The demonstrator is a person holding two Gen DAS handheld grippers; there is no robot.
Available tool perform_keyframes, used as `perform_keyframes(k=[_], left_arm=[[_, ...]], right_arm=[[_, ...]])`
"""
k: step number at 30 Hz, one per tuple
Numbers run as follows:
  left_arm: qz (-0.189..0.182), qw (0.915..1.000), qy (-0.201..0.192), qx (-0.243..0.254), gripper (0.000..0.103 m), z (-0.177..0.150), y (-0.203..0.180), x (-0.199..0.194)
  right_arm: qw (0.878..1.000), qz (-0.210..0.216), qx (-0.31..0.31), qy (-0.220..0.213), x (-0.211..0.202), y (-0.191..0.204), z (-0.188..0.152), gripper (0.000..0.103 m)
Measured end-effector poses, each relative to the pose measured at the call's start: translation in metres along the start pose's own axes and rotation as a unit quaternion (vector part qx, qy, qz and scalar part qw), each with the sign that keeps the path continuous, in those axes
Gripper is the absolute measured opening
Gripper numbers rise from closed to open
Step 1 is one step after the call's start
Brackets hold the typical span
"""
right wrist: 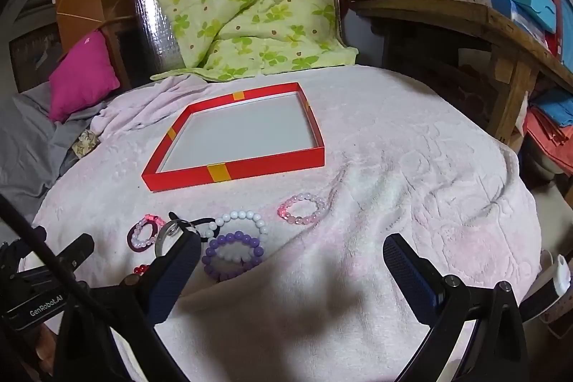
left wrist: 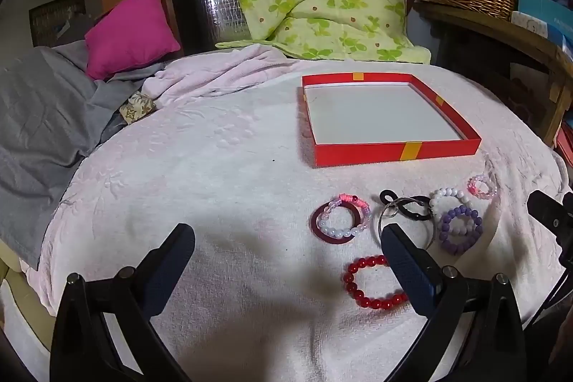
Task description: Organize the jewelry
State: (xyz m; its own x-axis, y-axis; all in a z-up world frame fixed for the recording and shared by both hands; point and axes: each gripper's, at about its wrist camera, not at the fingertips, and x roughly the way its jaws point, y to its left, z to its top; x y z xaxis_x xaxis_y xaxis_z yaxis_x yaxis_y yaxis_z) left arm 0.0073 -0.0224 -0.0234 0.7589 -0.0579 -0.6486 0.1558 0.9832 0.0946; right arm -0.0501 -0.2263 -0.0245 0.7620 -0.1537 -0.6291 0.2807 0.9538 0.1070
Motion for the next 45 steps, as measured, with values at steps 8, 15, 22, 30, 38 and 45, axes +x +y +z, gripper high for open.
perform_keyframes(k=[8,15,22,30,38,45], left_arm=[[-0.001,1.0,0.003,-0.002,0.103,0.0001,0.0014,0.0006],[-0.002,1.0,0.005,-0.001,0.103,-0.0009,0.0007,0.0021],[-0.003,1.0,0.008,0.001,0.103,-0.0012,0.0001,0.002],[-0.006,0.9999,0.009,0.002,0.103,-0.0018,-0.0012,0.0014],[-0.007,0.9999,0.012,0.002,0.103,-0.0018,-0.0021,0.0014],[-0.009,0.9998,0.015,0.003,0.103,-0.0007,-0.0019,0.0021]], right_arm=[[1.0,-0.004,-0.01,0.0,0.0006,0.0039,-0.0006,0.103],[1.0,-0.002,-0.01,0.0,0.0035,0.0023,-0.0051,0.103],[1.0,-0.003,-0.012,-0.004,0.0017,0.0051,-0.0034,0.103],[1.0,-0.005,-0.015,-0.003,0.002,0.0052,-0.0034,0.103],[1.0,-0.008,-0.018,-0.001,0.0025,0.0059,-0.0035,0.103],[1.0,-0.008,-0.018,-0.002,0.0031,0.0054,-0.0037,0.103]])
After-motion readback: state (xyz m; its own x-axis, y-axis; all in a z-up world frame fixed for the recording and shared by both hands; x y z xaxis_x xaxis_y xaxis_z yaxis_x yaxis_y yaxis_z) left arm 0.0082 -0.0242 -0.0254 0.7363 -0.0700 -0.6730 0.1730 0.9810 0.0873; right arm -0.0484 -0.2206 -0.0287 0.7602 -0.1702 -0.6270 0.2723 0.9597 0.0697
